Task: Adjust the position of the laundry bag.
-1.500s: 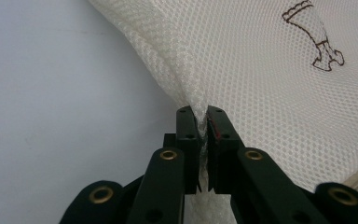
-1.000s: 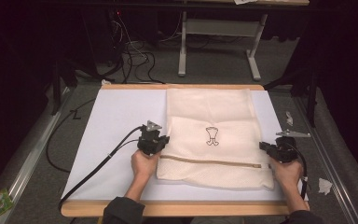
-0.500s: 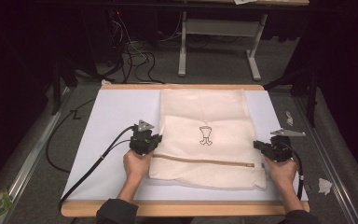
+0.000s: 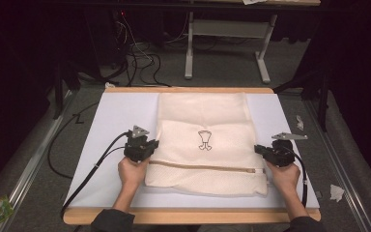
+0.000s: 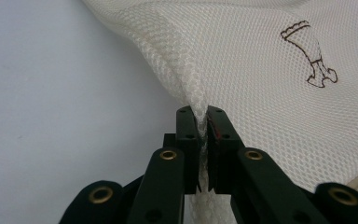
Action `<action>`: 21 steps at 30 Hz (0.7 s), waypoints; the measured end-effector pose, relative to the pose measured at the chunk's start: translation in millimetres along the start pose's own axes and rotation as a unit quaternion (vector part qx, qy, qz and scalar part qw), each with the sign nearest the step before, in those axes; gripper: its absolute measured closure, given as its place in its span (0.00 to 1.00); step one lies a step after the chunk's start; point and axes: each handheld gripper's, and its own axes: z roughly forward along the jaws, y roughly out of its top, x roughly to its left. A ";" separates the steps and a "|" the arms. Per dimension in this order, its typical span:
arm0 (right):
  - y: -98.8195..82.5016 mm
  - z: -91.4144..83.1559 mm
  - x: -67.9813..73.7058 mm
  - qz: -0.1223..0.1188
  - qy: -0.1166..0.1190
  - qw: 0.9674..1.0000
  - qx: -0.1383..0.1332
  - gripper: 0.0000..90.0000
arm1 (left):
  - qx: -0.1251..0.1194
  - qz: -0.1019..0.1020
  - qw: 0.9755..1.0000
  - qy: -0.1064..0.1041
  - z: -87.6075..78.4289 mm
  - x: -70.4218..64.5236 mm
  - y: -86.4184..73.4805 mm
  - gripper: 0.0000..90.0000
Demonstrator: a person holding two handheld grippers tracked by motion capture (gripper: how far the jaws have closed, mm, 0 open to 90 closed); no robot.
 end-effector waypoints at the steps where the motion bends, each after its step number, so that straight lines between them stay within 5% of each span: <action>1: 0.5 0.6 0.9 -0.002 0.001 1.000 0.001 0.98 | 0.000 0.000 1.000 0.001 -1.2 1.2 -0.6 0.94; 21: 7.7 19.4 25.6 -0.013 0.025 1.000 0.006 0.98 | 0.011 -0.011 0.999 0.033 -16.1 23.5 -13.7 0.93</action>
